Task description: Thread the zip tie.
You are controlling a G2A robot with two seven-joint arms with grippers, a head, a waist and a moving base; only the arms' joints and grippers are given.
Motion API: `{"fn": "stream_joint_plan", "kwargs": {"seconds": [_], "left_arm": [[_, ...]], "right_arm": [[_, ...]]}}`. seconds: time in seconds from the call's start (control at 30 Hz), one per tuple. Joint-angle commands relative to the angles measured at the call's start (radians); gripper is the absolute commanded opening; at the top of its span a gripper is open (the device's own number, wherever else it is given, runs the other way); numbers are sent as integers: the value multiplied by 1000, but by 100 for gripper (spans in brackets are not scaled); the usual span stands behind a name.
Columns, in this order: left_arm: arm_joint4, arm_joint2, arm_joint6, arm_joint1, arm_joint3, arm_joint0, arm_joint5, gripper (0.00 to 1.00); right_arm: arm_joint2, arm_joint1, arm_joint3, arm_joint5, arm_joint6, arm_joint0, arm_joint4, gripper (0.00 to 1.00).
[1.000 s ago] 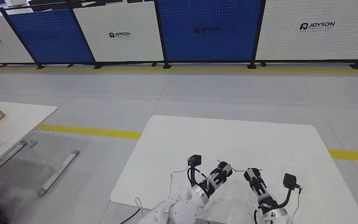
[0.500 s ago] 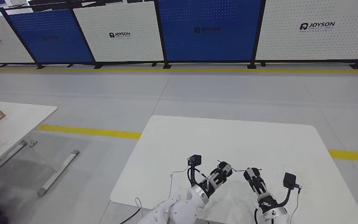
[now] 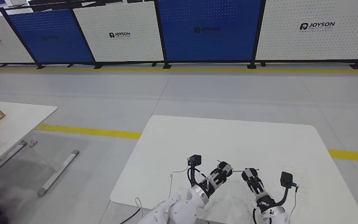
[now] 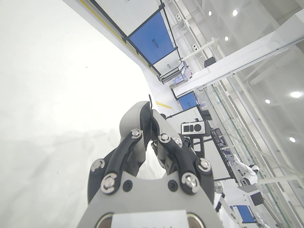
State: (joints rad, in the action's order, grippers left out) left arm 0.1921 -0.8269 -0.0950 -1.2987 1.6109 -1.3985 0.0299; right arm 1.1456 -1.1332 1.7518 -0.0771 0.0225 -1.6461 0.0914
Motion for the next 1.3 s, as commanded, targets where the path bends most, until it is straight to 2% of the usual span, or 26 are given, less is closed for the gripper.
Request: {"fn": "stream_joint_plan", "kwargs": {"seconds": [0.0, 0.27, 0.47, 0.9, 1.2, 1.27], "left_arm": [[1, 0, 1, 0, 0, 0, 0, 0], [-20, 0, 9, -6, -11, 8, 12, 0], [-33, -9, -15, -10, -3, -1, 31, 0], [-36, -14, 19, -11, 5, -12, 65, 0], [-38, -16, 29, -13, 8, -15, 68, 0], [-30, -18, 19, -14, 6, -15, 56, 0]], "right_arm": [[5, -2, -3, -19, -4, -1, -14, 0], [14, -8, -20, -57, -36, 6, -33, 0], [33, -10, -5, -108, -29, -21, -39, 0], [44, -19, -7, -100, -31, -28, -34, 0], [41, -26, -13, -96, -50, -20, -22, 0], [44, -27, -15, -103, -43, -21, -20, 0]]}}
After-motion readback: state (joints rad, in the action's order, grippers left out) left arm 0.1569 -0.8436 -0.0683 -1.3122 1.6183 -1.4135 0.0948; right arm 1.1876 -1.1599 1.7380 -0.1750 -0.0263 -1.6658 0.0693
